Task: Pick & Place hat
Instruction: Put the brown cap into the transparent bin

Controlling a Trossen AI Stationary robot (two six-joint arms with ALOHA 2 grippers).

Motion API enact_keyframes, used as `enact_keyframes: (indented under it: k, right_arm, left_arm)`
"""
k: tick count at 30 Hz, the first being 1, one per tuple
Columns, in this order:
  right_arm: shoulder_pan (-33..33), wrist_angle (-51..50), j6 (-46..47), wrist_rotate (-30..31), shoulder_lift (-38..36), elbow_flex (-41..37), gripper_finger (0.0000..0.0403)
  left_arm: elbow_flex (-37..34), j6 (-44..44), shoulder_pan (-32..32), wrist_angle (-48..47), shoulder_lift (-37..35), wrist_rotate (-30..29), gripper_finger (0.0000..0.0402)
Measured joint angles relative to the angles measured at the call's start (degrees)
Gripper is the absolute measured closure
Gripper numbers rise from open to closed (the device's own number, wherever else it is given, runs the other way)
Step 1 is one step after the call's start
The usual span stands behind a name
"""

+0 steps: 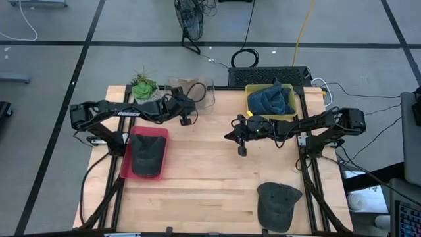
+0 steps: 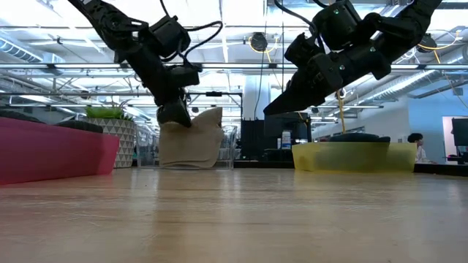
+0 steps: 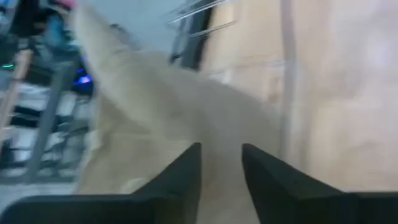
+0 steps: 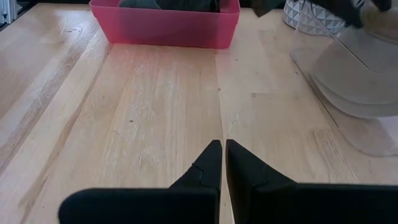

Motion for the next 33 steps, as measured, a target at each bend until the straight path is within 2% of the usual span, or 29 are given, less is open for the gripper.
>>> enact_keyframes:
  k: [4,8,12,16,18,22,25,33]
  right_arm:
    - [0.0,0.0,0.4,0.0,0.0,0.0,0.0403]
    - [0.0,0.0,0.5,0.0,0.0,0.0,0.0403]
    - [0.0,0.0,0.5,0.0,0.0,0.0,0.0403]
    - [0.0,0.0,0.4,0.0,0.0,0.0,0.0403]
    - [0.0,0.0,0.4,0.0,0.0,0.0,0.0403]
    - [0.0,-0.1,0.4,0.0,0.0,0.0,0.0403]
    - [0.0,-0.2,0.4,0.0,0.0,0.0,0.0403]
    - [0.0,-0.4,0.4,0.0,0.0,0.0,0.0403]
  left_arm:
    - [0.0,-1.3,-0.2,0.0,1.7,3.1,0.023]
    - [0.1,-0.5,0.1,3.7,3.7,3.1,0.0217]
    - [0.1,3.1,0.1,7.6,5.6,6.0,0.0229]
    - [-0.2,6.2,0.0,6.1,6.4,6.5,0.0252]
    - [-0.1,7.2,-0.1,6.4,6.1,4.1,0.0262]
    - [0.0,8.0,-0.9,6.9,4.1,-4.3,0.028]
    - [0.4,7.2,-1.2,7.7,1.5,-6.5,0.0289]
    - [0.4,2.4,-1.4,6.1,-1.7,-2.4,0.0294]
